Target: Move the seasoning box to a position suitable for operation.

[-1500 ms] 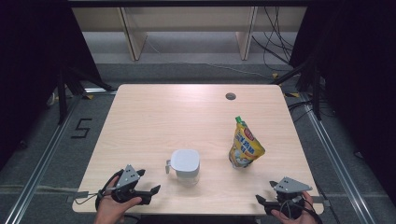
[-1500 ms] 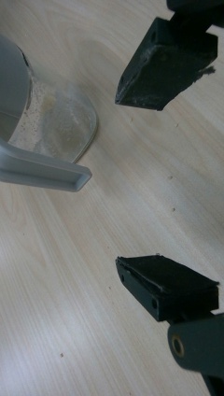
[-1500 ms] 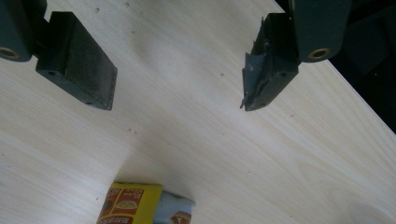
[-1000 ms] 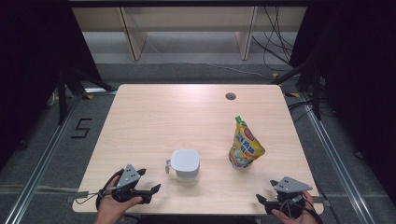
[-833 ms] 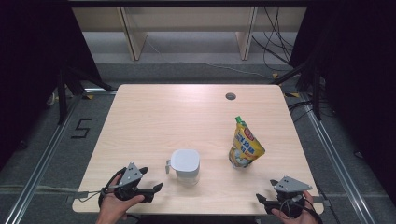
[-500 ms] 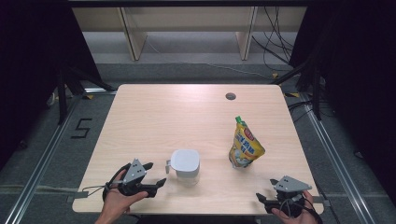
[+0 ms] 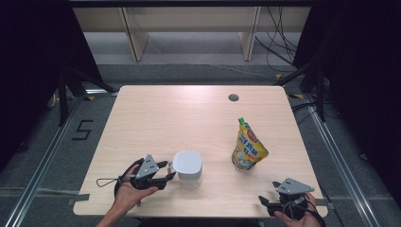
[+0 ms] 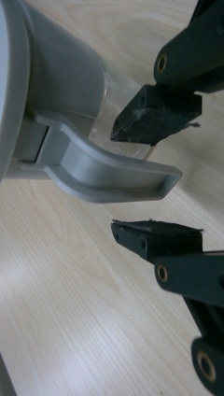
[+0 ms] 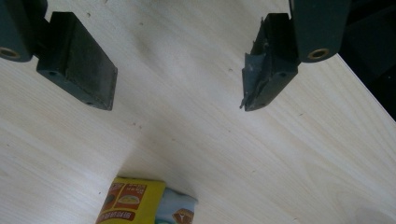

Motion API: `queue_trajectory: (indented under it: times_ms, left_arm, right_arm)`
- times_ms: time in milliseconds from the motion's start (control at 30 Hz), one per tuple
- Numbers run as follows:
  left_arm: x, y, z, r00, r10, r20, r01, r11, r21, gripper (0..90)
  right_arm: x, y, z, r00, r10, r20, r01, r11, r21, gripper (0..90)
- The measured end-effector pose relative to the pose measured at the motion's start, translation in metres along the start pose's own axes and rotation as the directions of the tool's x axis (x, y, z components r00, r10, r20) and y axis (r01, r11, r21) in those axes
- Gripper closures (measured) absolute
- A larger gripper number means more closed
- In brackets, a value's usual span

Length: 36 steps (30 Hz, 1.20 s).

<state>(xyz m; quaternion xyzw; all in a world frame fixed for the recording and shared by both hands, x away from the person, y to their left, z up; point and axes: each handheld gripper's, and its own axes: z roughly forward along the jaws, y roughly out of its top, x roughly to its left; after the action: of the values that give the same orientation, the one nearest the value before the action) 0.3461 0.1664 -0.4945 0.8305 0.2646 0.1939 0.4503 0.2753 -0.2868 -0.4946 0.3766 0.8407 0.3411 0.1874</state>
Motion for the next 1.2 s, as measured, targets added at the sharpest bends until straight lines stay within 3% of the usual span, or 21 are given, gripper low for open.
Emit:
queue_trajectory:
  times_ms: [33,133,200,400,633,700,933,1067,1133,1200]
  left_arm:
    - [-0.001,0.000,0.001,0.9997,-0.023,0.001,0.023,0.9997,-0.005,52.6]
    - [0.001,0.000,0.002,0.9998,0.013,0.012,-0.013,0.9999,-0.009,57.0]
    - [0.001,-0.001,0.003,0.9998,0.009,0.015,-0.009,0.9999,-0.010,59.5]
    - [-0.001,-0.001,0.003,0.9997,0.020,0.017,-0.020,0.9998,-0.005,68.6]
    - [-0.004,-0.001,0.002,0.9997,0.018,0.018,-0.017,0.9997,-0.016,69.5]
    - [-0.008,0.000,0.002,0.9986,0.004,0.052,-0.003,0.9996,-0.027,69.6]
    - [-0.024,0.002,0.004,0.9960,-0.009,0.089,0.011,0.9998,-0.016,69.3]
    - [-0.029,0.004,0.004,0.9951,0.006,0.098,-0.004,0.9999,-0.016,69.2]
    - [-0.030,0.004,0.005,0.9952,0.008,0.098,-0.006,0.9998,-0.019,69.1]
    - [-0.032,0.004,0.005,0.9948,-0.007,0.102,0.009,0.9998,-0.017,69.1]
  right_arm:
    - [0.000,0.000,0.000,1.0000,0.000,0.000,0.000,1.000,0.001,27.5]
    - [0.001,0.000,0.000,1.0000,0.003,-0.001,-0.003,1.000,0.004,27.5]
    - [0.000,0.000,0.001,0.9998,-0.018,0.002,0.018,1.000,0.000,27.5]
    - [0.002,0.001,0.001,0.9999,-0.011,-0.010,0.011,1.000,0.010,27.5]
    - [0.002,0.001,0.001,0.9999,-0.012,-0.005,0.012,1.000,0.004,27.5]
    - [0.001,0.001,0.000,0.9999,-0.009,-0.007,0.009,1.000,0.010,27.5]
    - [0.000,0.000,0.000,0.9998,-0.017,-0.003,0.017,1.000,0.002,27.5]
    - [0.001,0.001,-0.001,1.0000,-0.004,-0.004,0.004,1.000,0.007,27.5]
    - [0.000,0.001,0.000,0.9997,-0.024,0.003,0.024,1.000,0.002,27.5]
    - [0.001,0.001,0.001,0.9999,-0.008,-0.007,0.008,1.000,0.006,27.5]
